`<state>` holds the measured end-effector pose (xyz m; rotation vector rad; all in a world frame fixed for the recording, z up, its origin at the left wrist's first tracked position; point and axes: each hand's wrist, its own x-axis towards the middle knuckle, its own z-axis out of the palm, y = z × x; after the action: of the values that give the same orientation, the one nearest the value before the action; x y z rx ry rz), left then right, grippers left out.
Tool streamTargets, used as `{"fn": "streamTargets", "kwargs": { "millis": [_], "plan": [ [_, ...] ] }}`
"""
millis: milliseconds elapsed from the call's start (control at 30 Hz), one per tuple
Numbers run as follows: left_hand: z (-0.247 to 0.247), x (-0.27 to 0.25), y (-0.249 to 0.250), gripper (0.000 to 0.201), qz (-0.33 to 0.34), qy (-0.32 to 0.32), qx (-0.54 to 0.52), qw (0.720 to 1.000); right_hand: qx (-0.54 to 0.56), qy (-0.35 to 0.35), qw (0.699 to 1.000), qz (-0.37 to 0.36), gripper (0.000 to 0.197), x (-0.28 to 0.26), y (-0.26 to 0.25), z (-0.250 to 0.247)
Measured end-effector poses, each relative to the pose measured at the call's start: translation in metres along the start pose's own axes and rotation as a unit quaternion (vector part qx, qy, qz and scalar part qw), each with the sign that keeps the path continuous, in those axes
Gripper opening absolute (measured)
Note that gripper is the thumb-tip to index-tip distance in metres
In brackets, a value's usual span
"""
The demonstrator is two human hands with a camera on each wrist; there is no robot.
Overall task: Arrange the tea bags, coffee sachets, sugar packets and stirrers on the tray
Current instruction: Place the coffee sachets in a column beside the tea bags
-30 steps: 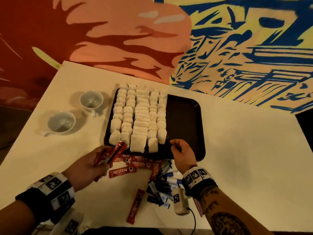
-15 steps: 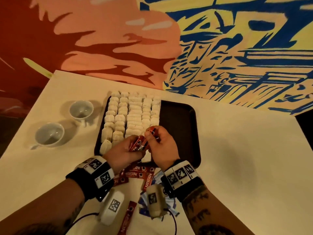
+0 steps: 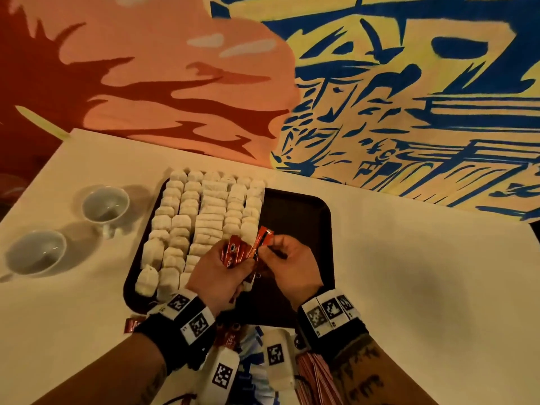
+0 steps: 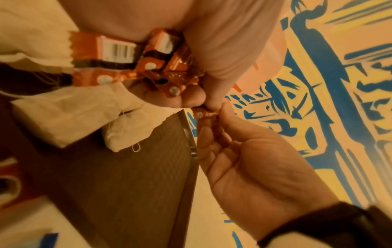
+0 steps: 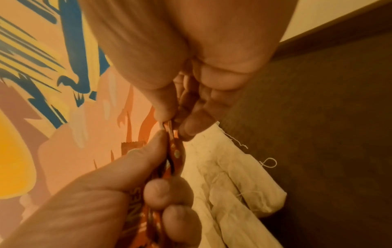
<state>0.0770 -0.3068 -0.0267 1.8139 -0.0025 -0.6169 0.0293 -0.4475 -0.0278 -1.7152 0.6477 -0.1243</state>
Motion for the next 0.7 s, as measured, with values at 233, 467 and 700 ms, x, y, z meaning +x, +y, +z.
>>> {"fn": "streamTargets", "kwargs": {
  "millis": [233, 467, 700],
  "plan": [
    [-0.032, 0.016, -0.009, 0.018, -0.038, 0.049, -0.017, 0.998, -0.124, 0.047, 0.986, 0.098, 0.01, 0.06, 0.007, -0.012],
    [-0.054, 0.025, -0.014, 0.014, -0.056, 0.025, -0.088, 0.994, -0.372, 0.015, 0.926, 0.066, 0.012, 0.098, -0.011, -0.022],
    [-0.065, 0.027, -0.019, 0.01, -0.049, 0.022, -0.077, 0.996, -0.489, -0.077, 0.868, -0.027, 0.016, 0.104, 0.003, -0.019]
  ]
}}
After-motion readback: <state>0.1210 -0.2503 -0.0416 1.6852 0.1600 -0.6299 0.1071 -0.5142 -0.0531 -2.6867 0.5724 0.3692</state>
